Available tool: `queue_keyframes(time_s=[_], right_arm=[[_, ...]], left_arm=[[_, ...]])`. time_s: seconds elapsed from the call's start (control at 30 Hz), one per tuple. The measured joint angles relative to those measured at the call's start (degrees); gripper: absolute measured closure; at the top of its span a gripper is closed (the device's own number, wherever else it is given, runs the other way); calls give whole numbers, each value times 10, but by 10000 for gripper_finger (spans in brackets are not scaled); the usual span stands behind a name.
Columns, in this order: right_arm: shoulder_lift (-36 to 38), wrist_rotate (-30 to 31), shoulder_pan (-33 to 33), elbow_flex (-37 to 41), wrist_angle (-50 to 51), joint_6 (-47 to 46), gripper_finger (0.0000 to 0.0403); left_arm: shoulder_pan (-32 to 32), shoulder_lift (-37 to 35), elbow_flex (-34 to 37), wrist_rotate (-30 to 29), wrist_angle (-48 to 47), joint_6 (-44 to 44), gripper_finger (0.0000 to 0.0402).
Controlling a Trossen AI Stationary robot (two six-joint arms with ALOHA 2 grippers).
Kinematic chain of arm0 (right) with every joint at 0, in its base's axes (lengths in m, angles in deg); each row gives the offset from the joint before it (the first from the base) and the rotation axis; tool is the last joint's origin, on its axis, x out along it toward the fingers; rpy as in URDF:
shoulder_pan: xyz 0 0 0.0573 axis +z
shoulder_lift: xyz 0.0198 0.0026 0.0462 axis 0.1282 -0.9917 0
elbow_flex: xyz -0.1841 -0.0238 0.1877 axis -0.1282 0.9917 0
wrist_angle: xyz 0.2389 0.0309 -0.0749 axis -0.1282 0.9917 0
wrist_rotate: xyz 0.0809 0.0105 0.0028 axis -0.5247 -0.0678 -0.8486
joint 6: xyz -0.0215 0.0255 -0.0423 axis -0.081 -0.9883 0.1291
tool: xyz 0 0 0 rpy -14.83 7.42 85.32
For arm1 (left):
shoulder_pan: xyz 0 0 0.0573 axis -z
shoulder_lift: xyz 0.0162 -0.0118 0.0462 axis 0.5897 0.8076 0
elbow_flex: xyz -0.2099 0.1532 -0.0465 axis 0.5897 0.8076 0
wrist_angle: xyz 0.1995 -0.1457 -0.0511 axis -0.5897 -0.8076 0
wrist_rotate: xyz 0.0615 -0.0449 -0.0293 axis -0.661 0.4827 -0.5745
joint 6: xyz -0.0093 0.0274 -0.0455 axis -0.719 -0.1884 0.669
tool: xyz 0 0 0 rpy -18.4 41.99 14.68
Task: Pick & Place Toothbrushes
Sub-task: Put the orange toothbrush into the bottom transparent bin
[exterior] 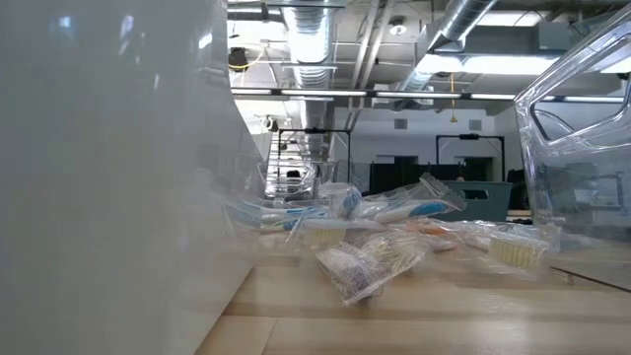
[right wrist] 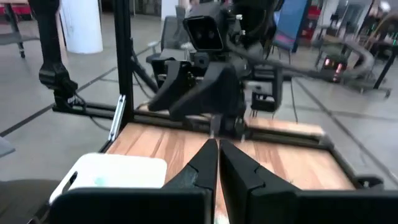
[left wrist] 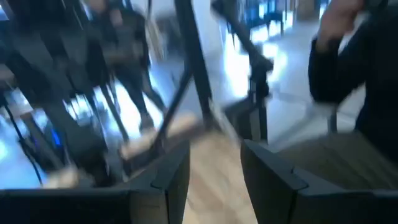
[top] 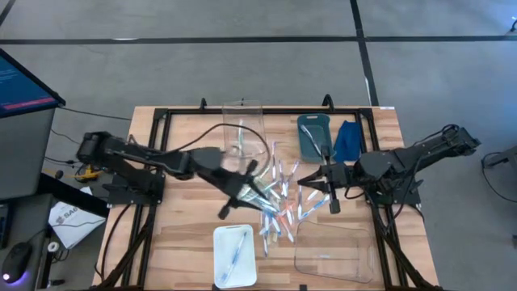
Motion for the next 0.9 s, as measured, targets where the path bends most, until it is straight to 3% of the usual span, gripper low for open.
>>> queue_keyframes(time_s=[0.13, 0.27, 0.53, 0.73, 0.9], right_arm=[[0, 2, 7, 0, -41, 17, 393], [0, 17, 15, 5, -75, 15, 393], [18, 114, 9, 85, -237, -55, 393], [37, 150, -16, 120, -176, -186, 393], [43, 192, -24, 129, -27, -349, 393]], left_arm=[[0, -50, 89, 0, 166, 33, 266], [0, -85, 149, -11, 260, 49, 266], [0, -107, 172, -52, 299, 51, 266], [-16, -132, 172, -81, 329, 49, 266], [-42, -169, 171, -97, 316, 64, 266]])
